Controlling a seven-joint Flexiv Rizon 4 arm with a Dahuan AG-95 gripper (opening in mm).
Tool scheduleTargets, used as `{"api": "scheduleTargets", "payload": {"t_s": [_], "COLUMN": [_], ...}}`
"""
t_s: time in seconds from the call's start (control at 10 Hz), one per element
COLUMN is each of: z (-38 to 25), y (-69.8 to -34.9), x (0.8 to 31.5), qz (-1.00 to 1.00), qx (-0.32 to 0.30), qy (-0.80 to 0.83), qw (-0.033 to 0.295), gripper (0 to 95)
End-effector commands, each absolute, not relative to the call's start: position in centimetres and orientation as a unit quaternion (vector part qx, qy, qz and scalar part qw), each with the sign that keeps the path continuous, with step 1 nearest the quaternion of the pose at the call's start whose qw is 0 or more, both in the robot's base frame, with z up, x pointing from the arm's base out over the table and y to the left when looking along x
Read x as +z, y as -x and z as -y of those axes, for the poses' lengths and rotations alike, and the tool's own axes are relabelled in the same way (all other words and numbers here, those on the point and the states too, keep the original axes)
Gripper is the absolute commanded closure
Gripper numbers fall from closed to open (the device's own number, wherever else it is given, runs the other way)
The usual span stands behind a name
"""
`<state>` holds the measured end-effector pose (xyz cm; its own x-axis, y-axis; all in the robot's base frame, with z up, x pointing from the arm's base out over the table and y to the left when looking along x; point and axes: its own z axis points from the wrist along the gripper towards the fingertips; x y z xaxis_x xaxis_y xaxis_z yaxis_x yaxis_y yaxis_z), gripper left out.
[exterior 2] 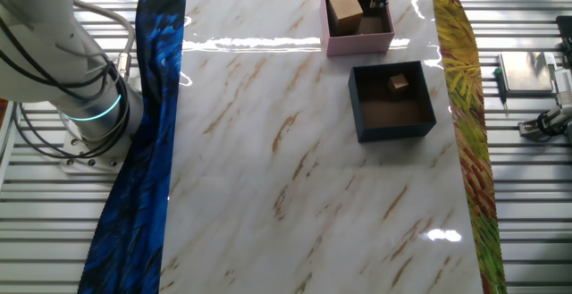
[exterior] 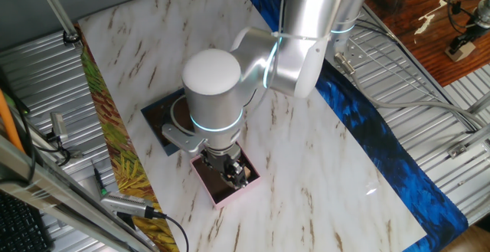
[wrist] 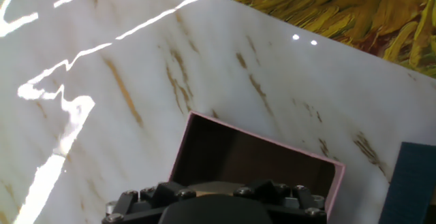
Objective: Move an object from one box to another
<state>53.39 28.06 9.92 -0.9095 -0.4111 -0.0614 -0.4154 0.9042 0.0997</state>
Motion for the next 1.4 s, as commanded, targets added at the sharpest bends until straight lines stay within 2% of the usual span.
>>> {"api": "scheduleTargets", "payload": {"t_s": [0.1,0.4,0.5,0.7,0.8,0.9,1.0,1.4], "z": [-28.07,-28.07,-28.07,-28.07,-28.07,-28.07,-28.07,-28.07], "y": [-53.70,-53.71,-53.71,-53.71,-53.71,-53.71,-53.71,-53.71], "x": [9.94,9.95,9.95,9.95,9.95,9.95,9.95,9.95], "qz": [-0.976,-0.981,-0.984,-0.985,-0.987,-0.987,-0.987,-0.986], "qx": [0.056,0.046,0.027,0.022,0.019,0.018,0.018,0.019], "qy": [0.209,0.188,0.175,0.171,0.161,0.160,0.158,0.167], "qw": [0.020,0.017,0.015,0.017,0.017,0.018,0.018,0.018], "gripper": [19.0,19.0,38.0,38.0,76.0,76.0,95.0,95.0]}}
